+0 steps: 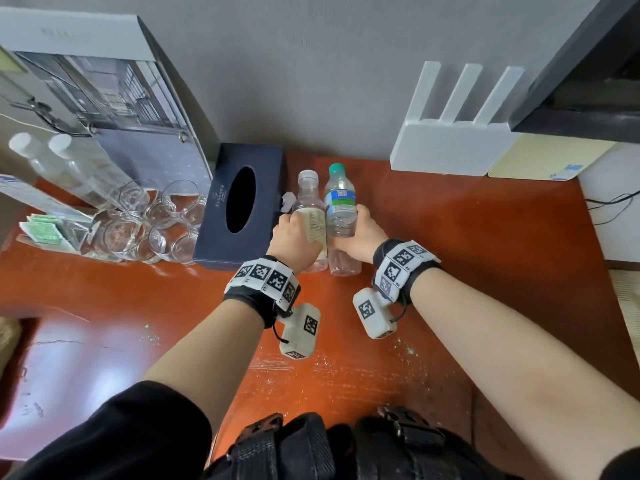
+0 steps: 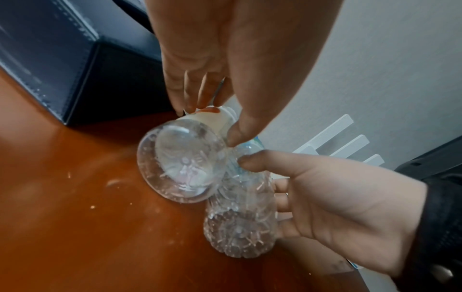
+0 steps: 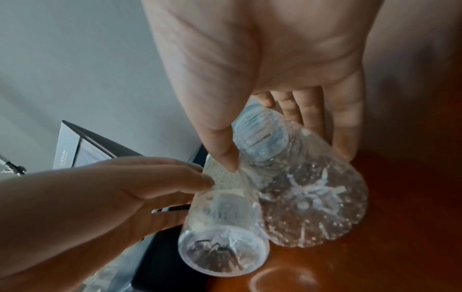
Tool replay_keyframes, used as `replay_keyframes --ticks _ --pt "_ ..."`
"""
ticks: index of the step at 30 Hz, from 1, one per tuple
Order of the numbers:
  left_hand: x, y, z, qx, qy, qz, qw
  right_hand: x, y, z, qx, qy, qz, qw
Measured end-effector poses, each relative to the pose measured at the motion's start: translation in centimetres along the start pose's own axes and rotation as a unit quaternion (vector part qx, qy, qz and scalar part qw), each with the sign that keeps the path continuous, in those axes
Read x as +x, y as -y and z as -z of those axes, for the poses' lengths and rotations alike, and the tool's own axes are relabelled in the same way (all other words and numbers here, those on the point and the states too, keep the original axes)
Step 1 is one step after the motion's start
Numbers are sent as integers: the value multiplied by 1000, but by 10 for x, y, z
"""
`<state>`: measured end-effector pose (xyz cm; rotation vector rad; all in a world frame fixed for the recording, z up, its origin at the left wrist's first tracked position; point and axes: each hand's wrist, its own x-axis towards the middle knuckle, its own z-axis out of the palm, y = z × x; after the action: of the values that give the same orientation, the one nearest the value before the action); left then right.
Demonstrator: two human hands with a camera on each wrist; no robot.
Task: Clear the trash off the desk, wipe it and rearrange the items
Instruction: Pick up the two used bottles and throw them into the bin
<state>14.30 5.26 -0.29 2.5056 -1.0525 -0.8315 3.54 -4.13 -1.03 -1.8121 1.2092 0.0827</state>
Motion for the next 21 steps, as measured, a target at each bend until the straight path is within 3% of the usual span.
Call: replay_keyframes --ticks 5,14,21 --pt "13 -6 4 -21 -21 -21 999 8 -18 10 -26 -31 -27 999" --pt "53 -14 2 229 18 -13 973 13 -33 19 -62 -36 -25 997" --pt "55 -18 -12 218 5 31 975 17 -45 23 -46 -22 -31 998"
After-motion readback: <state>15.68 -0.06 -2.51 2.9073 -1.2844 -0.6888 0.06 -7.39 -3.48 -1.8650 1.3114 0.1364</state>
